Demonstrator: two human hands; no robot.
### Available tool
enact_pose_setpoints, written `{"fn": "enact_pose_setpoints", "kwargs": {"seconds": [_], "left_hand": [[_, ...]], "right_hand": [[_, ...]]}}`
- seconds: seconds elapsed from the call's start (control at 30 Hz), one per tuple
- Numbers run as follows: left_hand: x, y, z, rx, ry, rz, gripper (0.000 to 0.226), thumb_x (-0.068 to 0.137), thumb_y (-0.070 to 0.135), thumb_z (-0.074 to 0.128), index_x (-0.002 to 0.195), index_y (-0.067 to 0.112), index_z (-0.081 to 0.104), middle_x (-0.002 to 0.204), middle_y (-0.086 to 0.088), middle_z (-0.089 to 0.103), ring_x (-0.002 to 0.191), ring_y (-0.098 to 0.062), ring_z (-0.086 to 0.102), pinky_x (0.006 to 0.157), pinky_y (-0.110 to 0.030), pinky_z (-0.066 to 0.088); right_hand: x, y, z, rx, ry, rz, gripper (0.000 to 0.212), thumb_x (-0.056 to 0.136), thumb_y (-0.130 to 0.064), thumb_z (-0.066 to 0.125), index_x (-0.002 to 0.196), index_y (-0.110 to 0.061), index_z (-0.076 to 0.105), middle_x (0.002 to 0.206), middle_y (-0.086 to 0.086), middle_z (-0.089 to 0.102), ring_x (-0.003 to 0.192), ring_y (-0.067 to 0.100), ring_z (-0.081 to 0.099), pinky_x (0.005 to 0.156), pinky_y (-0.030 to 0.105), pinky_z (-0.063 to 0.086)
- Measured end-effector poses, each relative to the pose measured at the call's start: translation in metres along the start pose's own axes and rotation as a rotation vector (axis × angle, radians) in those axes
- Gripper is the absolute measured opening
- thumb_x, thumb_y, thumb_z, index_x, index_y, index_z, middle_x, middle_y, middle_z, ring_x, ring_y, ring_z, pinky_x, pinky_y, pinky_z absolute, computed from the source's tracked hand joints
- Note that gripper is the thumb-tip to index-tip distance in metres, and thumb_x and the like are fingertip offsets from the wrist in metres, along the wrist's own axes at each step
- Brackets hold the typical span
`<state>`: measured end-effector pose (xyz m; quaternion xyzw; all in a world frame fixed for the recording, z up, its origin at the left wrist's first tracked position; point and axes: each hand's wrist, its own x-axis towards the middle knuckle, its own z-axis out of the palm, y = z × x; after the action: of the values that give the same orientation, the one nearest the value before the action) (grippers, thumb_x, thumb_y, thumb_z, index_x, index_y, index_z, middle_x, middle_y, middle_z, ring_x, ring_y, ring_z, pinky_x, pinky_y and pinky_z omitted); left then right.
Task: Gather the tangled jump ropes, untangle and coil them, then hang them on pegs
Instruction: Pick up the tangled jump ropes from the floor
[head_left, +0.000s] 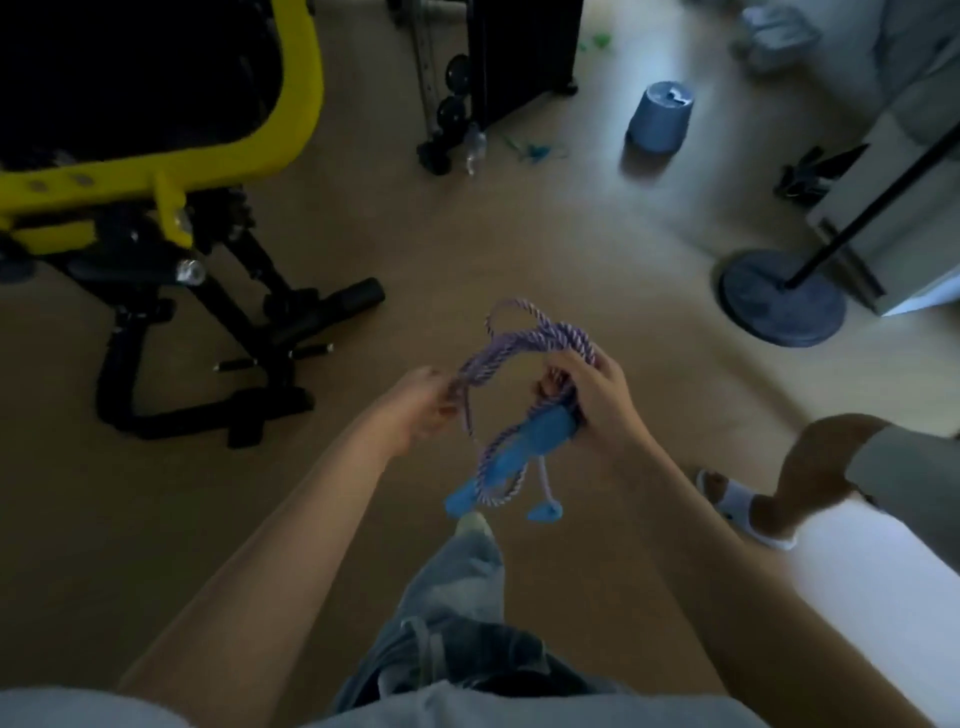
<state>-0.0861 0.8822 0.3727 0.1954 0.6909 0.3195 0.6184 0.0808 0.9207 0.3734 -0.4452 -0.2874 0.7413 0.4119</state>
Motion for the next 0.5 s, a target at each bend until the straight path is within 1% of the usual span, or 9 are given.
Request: {"fn": "enact_pose_setpoints", "kwargs": {"seconds": [0.07, 0.13, 0.2, 0.23, 0.3, 0.37, 0.4, 0.43, 0.5], "left_hand": [[0.042, 0.019, -0.004, 0.022, -0.183, 0.039, 0.019, 0.096, 0.031, 0.042, 0.110, 0.023, 0.051, 0.099, 0.001, 0.056, 0.078, -0.012, 0.056, 0.068, -0.026, 0.047], [0.081, 0.048, 0.000, 0.065, -0.398, 0.157, 0.035, 0.090, 0.038, 0.047, 0.125, 0.033, 0.045, 0.116, 0.017, 0.057, 0.102, -0.002, 0.057, 0.087, -0.024, 0.046], [0.113, 0.081, 0.021, 0.189, -0.509, 0.249, 0.029, 0.089, 0.032, 0.048, 0.119, 0.032, 0.049, 0.108, 0.021, 0.061, 0.097, 0.006, 0.058, 0.080, -0.012, 0.047], [0.128, 0.100, 0.032, 0.224, -0.516, 0.260, 0.022, 0.093, 0.024, 0.044, 0.113, 0.030, 0.050, 0.101, 0.017, 0.061, 0.091, 0.005, 0.059, 0.074, -0.008, 0.047], [0.166, 0.136, 0.052, 0.230, -0.542, 0.249, 0.026, 0.096, 0.005, 0.035, 0.111, 0.019, 0.050, 0.091, 0.014, 0.058, 0.081, 0.005, 0.058, 0.069, -0.005, 0.045], [0.207, 0.173, 0.061, 0.299, -0.682, 0.253, 0.025, 0.095, 0.003, 0.036, 0.113, 0.012, 0.050, 0.087, 0.022, 0.064, 0.080, 0.011, 0.059, 0.078, -0.010, 0.046], [0.231, 0.192, 0.061, 0.315, -0.723, 0.258, 0.020, 0.095, 0.005, 0.040, 0.105, 0.013, 0.056, 0.081, 0.019, 0.068, 0.079, 0.008, 0.061, 0.080, -0.015, 0.048], [0.256, 0.213, 0.061, 0.303, -0.711, 0.251, 0.016, 0.094, 0.008, 0.044, 0.094, 0.013, 0.059, 0.075, 0.014, 0.068, 0.072, 0.004, 0.063, 0.076, -0.018, 0.051], [0.307, 0.264, 0.058, 0.230, -0.565, 0.220, 0.017, 0.093, 0.014, 0.047, 0.080, 0.014, 0.058, 0.060, 0.011, 0.060, 0.051, 0.001, 0.056, 0.057, -0.015, 0.047]], "right_hand": [[0.044, -0.029, 0.013, 0.102, 0.021, 0.017, 0.019, 0.088, 0.001, 0.048, 0.071, -0.008, 0.047, 0.048, -0.001, 0.043, 0.041, 0.012, 0.043, 0.045, 0.023, 0.039], [0.086, -0.054, 0.024, 0.190, 0.019, 0.043, 0.023, 0.087, 0.002, 0.046, 0.068, -0.009, 0.044, 0.049, 0.000, 0.040, 0.037, 0.009, 0.040, 0.043, 0.021, 0.037], [0.126, -0.077, 0.033, 0.172, -0.012, 0.026, 0.026, 0.087, 0.004, 0.044, 0.066, -0.011, 0.039, 0.050, 0.001, 0.036, 0.036, 0.007, 0.036, 0.046, 0.025, 0.034], [0.145, -0.090, 0.037, 0.118, -0.036, 0.001, 0.027, 0.087, 0.005, 0.043, 0.067, -0.012, 0.038, 0.050, 0.001, 0.034, 0.036, 0.007, 0.034, 0.048, 0.026, 0.032], [0.187, -0.118, 0.039, -0.018, -0.106, -0.060, 0.029, 0.086, 0.008, 0.042, 0.066, -0.013, 0.036, 0.047, 0.000, 0.033, 0.036, 0.007, 0.030, 0.046, 0.025, 0.030], [0.232, -0.153, 0.032, -0.197, -0.147, -0.137, 0.029, 0.086, 0.010, 0.041, 0.065, -0.011, 0.037, 0.041, -0.004, 0.034, 0.035, 0.007, 0.030, 0.044, 0.023, 0.031], [0.257, -0.173, 0.024, -0.297, -0.129, -0.171, 0.029, 0.086, 0.011, 0.042, 0.066, -0.009, 0.039, 0.040, -0.006, 0.035, 0.034, 0.006, 0.030, 0.044, 0.022, 0.032], [0.285, -0.193, 0.014, -0.407, -0.088, -0.200, 0.029, 0.086, 0.011, 0.043, 0.066, -0.010, 0.041, 0.039, -0.009, 0.036, 0.033, 0.005, 0.030, 0.044, 0.021, 0.034], [0.346, -0.232, -0.009, -0.655, -0.016, -0.216, 0.032, 0.086, 0.012, 0.047, 0.065, -0.012, 0.042, 0.037, -0.010, 0.039, 0.033, 0.002, 0.036, 0.042, 0.019, 0.041]]}}
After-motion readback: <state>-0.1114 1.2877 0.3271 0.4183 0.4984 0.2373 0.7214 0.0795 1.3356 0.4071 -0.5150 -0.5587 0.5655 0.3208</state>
